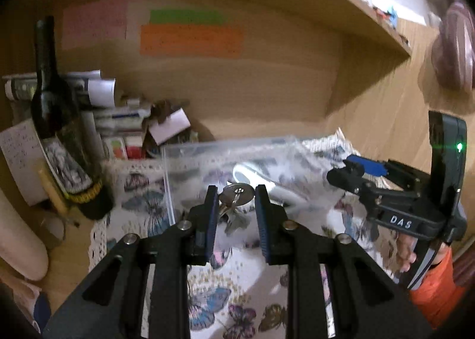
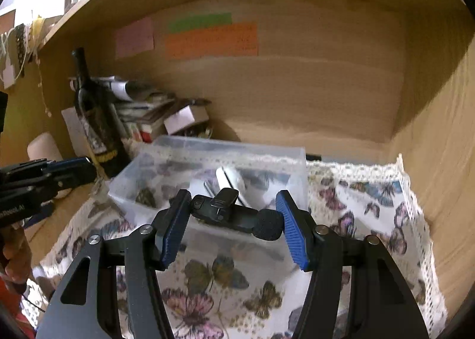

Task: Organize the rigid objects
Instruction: 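Carry the black gadget and keys into the clear box and open both tools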

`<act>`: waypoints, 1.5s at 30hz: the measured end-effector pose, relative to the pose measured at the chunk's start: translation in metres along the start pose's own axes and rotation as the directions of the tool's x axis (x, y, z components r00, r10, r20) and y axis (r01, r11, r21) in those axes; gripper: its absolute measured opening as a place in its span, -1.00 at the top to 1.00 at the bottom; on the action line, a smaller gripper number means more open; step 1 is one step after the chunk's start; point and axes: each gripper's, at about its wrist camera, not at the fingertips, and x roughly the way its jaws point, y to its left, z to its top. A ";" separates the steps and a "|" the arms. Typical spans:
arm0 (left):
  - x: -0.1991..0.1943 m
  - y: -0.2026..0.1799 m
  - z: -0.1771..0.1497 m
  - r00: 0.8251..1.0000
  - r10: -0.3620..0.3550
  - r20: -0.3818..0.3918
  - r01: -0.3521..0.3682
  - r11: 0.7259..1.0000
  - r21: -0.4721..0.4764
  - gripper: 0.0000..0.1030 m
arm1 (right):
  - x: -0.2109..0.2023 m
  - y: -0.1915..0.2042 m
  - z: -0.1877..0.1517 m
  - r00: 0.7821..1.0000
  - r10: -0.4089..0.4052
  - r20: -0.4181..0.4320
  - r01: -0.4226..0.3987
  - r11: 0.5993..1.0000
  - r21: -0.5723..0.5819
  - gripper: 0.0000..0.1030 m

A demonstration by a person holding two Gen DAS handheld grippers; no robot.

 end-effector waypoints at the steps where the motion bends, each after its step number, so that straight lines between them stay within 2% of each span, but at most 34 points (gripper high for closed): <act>1: 0.001 0.002 0.004 1.000 -0.001 0.004 0.001 1.000 -0.004 0.53 | 0.002 0.000 0.003 1.000 -0.002 0.004 0.002 1.000 -0.005 -0.08; 8: 0.022 0.013 0.019 1.000 -0.005 -0.006 0.005 0.999 -0.036 0.53 | 0.031 0.003 0.010 1.000 0.011 -0.024 -0.011 1.000 -0.003 -0.09; 13: 0.051 0.022 0.014 0.997 -0.003 -0.076 -0.002 0.998 -0.057 0.53 | 0.066 0.006 0.005 0.995 0.019 -0.100 -0.019 1.000 0.002 -0.09; 19: 0.084 0.029 -0.004 0.985 0.010 -0.175 -0.021 0.998 -0.059 0.53 | 0.099 0.006 -0.005 0.983 0.019 -0.182 -0.019 1.000 0.002 -0.09; 25: 0.095 0.028 -0.016 0.974 -0.004 -0.228 -0.007 0.999 -0.050 0.53 | 0.109 0.007 -0.010 0.978 0.025 -0.207 -0.024 1.000 0.006 -0.11; 29: 0.091 0.026 -0.016 0.975 0.009 -0.224 -0.020 0.999 -0.047 0.53 | 0.103 0.009 -0.009 0.978 0.016 -0.208 -0.018 1.000 -0.007 -0.17; 31: 0.086 0.026 -0.014 0.977 0.003 -0.212 -0.015 0.998 -0.053 0.51 | 0.095 0.009 -0.007 0.980 0.025 -0.196 -0.027 1.000 -0.010 -0.35; 37: 0.053 0.016 -0.005 0.992 0.030 -0.119 -0.032 0.999 -0.012 0.41 | 0.055 0.012 0.002 0.994 0.020 -0.105 -0.023 0.999 -0.024 -0.39; 41: 0.022 0.003 0.001 0.998 0.062 -0.014 -0.061 0.998 0.026 0.21 | 0.014 0.016 0.011 1.000 0.009 0.006 -0.009 0.999 -0.033 -0.47; 45: -0.015 -0.014 0.003 0.987 0.108 0.118 -0.115 0.992 0.059 -0.02 | -0.026 0.018 0.017 0.993 0.001 0.115 0.003 1.000 -0.031 -0.61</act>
